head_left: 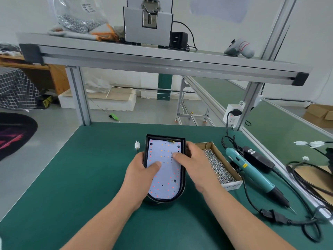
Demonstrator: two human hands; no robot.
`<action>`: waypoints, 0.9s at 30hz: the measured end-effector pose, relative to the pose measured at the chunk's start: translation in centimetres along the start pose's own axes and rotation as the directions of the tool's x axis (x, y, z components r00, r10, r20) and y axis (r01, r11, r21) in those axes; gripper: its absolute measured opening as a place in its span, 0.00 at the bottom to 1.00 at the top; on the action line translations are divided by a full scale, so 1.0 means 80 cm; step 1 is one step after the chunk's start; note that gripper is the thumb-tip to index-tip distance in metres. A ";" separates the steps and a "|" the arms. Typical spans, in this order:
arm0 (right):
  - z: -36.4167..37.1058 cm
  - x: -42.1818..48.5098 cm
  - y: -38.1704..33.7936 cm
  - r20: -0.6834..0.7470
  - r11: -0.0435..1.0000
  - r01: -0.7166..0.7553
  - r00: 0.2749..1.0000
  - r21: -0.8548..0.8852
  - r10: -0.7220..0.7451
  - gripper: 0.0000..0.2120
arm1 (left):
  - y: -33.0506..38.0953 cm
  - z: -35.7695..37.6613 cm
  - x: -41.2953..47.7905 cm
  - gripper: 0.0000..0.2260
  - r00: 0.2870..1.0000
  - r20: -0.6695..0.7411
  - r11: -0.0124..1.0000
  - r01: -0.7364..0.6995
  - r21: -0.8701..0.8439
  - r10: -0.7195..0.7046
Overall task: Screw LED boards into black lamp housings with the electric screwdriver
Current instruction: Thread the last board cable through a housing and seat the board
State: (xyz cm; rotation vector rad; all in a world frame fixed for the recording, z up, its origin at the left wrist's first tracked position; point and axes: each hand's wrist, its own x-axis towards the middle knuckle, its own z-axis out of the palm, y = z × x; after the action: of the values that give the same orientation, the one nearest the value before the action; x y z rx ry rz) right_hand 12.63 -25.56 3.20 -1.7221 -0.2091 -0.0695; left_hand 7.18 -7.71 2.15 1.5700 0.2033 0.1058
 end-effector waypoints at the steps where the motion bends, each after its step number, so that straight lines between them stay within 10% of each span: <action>1: 0.000 -0.001 0.001 0.006 0.999 -0.009 1.000 -0.032 0.009 0.12 | -0.001 0.000 0.000 0.06 1.000 0.008 1.000 0.019 0.004 -0.019; 9: -0.024 0.004 0.001 0.192 0.869 0.005 0.976 -0.495 0.104 0.25 | 0.004 -0.010 -0.010 0.16 0.950 0.293 0.990 0.078 0.119 -0.110; 18: -0.029 0.005 -0.016 0.317 0.701 0.079 0.923 -0.709 0.217 0.10 | -0.018 -0.004 0.006 0.38 0.986 0.116 0.719 -0.169 0.674 0.123; 27: -0.075 -0.001 -0.057 0.113 0.580 0.132 0.991 -0.804 -0.069 0.17 | -0.009 -0.004 0.011 0.33 0.986 0.162 0.783 -0.133 0.607 0.042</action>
State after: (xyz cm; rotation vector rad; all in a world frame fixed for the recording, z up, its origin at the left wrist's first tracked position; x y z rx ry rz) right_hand 12.20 -30.83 8.60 -2.6540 -0.3672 -0.2190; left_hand 7.91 -7.25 1.34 2.2413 0.0487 -0.0046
